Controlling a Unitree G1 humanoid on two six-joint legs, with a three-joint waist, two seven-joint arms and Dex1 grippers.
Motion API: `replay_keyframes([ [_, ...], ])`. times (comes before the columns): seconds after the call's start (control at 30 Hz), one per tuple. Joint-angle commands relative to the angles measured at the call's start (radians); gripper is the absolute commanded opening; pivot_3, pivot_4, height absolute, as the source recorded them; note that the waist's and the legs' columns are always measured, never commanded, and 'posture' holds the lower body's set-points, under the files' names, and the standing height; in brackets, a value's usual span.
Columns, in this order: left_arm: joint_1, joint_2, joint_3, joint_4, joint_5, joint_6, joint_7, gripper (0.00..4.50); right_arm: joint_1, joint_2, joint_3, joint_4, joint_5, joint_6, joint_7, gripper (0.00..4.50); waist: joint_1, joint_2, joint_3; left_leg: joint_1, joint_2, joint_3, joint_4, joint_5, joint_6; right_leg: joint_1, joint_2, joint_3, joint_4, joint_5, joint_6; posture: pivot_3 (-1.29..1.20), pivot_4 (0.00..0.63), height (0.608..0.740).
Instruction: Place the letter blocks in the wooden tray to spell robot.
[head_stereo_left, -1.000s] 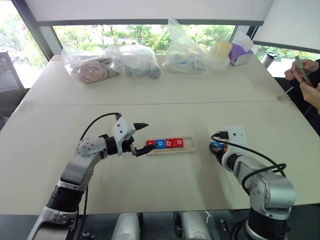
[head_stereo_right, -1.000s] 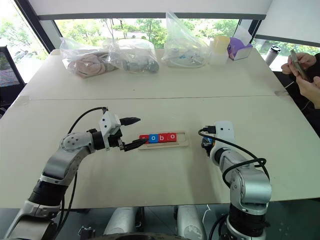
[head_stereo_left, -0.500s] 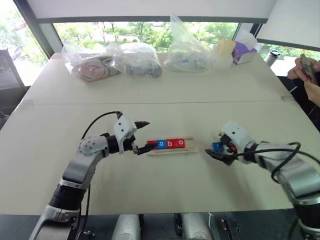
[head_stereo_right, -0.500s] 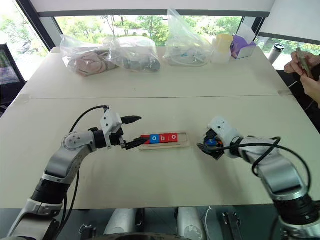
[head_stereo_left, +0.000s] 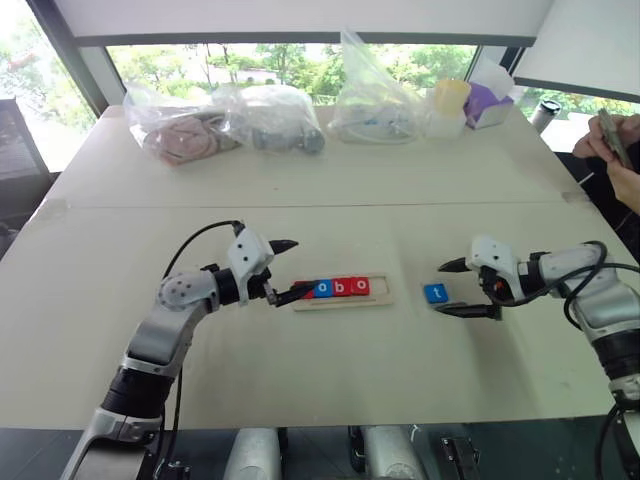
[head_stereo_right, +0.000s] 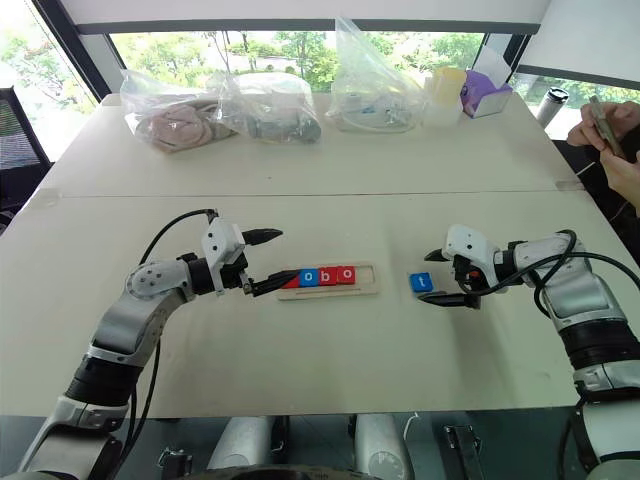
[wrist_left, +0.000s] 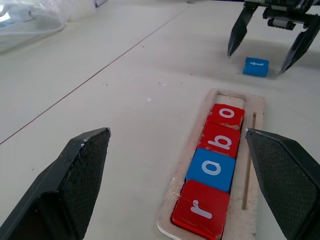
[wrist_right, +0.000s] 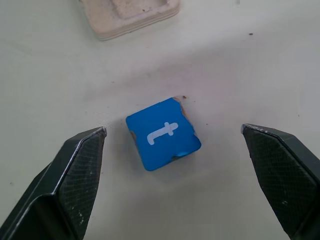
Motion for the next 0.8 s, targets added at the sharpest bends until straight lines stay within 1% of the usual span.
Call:
replay_keyframes([
  [0.03, 0.0, 0.012, 0.02, -0.038, -0.008, -0.013, 0.005, 4.5, -0.032, 0.019, -0.002, 0.07, -0.029, -0.089, 0.01, 4.46, 0.0, 0.0, 0.0, 0.0, 0.0, 0.0, 0.0, 0.0, 0.0, 0.0, 0.0, 0.0, 0.0, 0.0, 0.0, 0.0, 0.15, 0.74],
  [0.2, 0.003, 0.015, 0.02, -0.042, -0.009, -0.011, 0.008, 4.5, -0.018, 0.041, -0.018, 0.107, -0.029, -0.178, 0.002, 4.46, -0.001, 0.0, 0.0, 0.003, 0.0, 0.0, 0.001, 0.0, 0.0, 0.003, 0.0, 0.0, 0.0, 0.0, 0.0, 0.0, 0.15, 0.74],
  [0.23, 0.002, 0.015, 0.02, -0.041, -0.009, -0.012, 0.008, 4.5, -0.012, 0.043, -0.019, 0.108, -0.032, -0.2, -0.002, 4.23, -0.001, 0.0, 0.0, 0.004, 0.0, 0.0, 0.001, 0.0, 0.0, 0.004, 0.0, 0.0, 0.0, 0.0, 0.0, 0.0, 0.15, 0.74],
  [0.3, -0.001, 0.015, 0.02, -0.039, -0.009, -0.013, 0.008, 4.5, -0.005, 0.044, -0.02, 0.112, -0.038, -0.23, -0.006, 3.55, -0.002, 0.0, 0.0, 0.007, 0.0, 0.0, 0.001, 0.0, 0.0, 0.007, 0.0, 0.0, 0.0, 0.0, 0.0, 0.0, 0.15, 0.74],
  [0.33, -0.003, 0.015, 0.019, -0.037, -0.009, -0.014, 0.006, 4.5, -0.003, 0.048, -0.025, 0.109, -0.034, -0.238, -0.01, 3.13, -0.003, 0.0, 0.0, 0.009, 0.0, 0.0, 0.0, 0.0, 0.0, 0.008, 0.0, 0.0, 0.0, 0.0, 0.0, 0.0, 0.15, 0.74],
  [0.43, -0.009, 0.016, 0.016, -0.031, -0.009, -0.016, 0.001, 4.5, -0.01, 0.057, -0.038, 0.091, -0.018, -0.225, -0.012, 1.51, -0.003, 0.0, 0.0, 0.01, 0.0, 0.0, 0.001, 0.0, 0.0, 0.009, 0.0, 0.0, 0.0, 0.0, -0.001, 0.0, 0.15, 0.74],
  [0.47, -0.01, 0.016, 0.016, -0.029, -0.008, -0.017, -0.001, 4.5, -0.013, 0.057, -0.04, 0.081, -0.013, -0.211, -0.009, 1.13, -0.003, 0.0, 0.0, 0.011, 0.0, 0.0, 0.001, 0.0, 0.0, 0.009, 0.0, 0.0, 0.001, 0.001, -0.001, 0.0, 0.15, 0.74],
  [0.6, -0.016, 0.016, 0.014, -0.023, -0.008, -0.018, -0.007, 4.5, -0.041, 0.064, -0.034, 0.027, -0.005, -0.159, -0.002, 1.14, -0.002, 0.0, 0.0, 0.011, 0.0, 0.0, 0.001, 0.0, 0.0, 0.01, 0.0, 0.0, 0.001, 0.001, -0.001, 0.0, 0.15, 0.74],
  [0.7, -0.019, 0.015, 0.014, -0.022, -0.008, -0.017, -0.01, 4.5, -0.077, 0.086, -0.017, -0.045, 0.01, -0.075, 0.013, 1.14, -0.004, 0.0, 0.0, 0.011, 0.0, 0.0, 0.001, 0.0, 0.0, 0.009, 0.0, 0.0, 0.001, 0.001, -0.001, 0.0, 0.15, 0.74],
  [0.8, -0.023, 0.013, 0.012, -0.02, -0.007, -0.017, -0.011, 4.5, -0.104, 0.119, 0.013, -0.084, -0.002, -0.039, 0.027, 1.14, -0.001, 0.0, 0.0, 0.01, 0.001, 0.0, 0.0, 0.0, 0.0, 0.008, 0.0, 0.0, 0.002, 0.001, -0.001, 0.0, 0.15, 0.74],
])
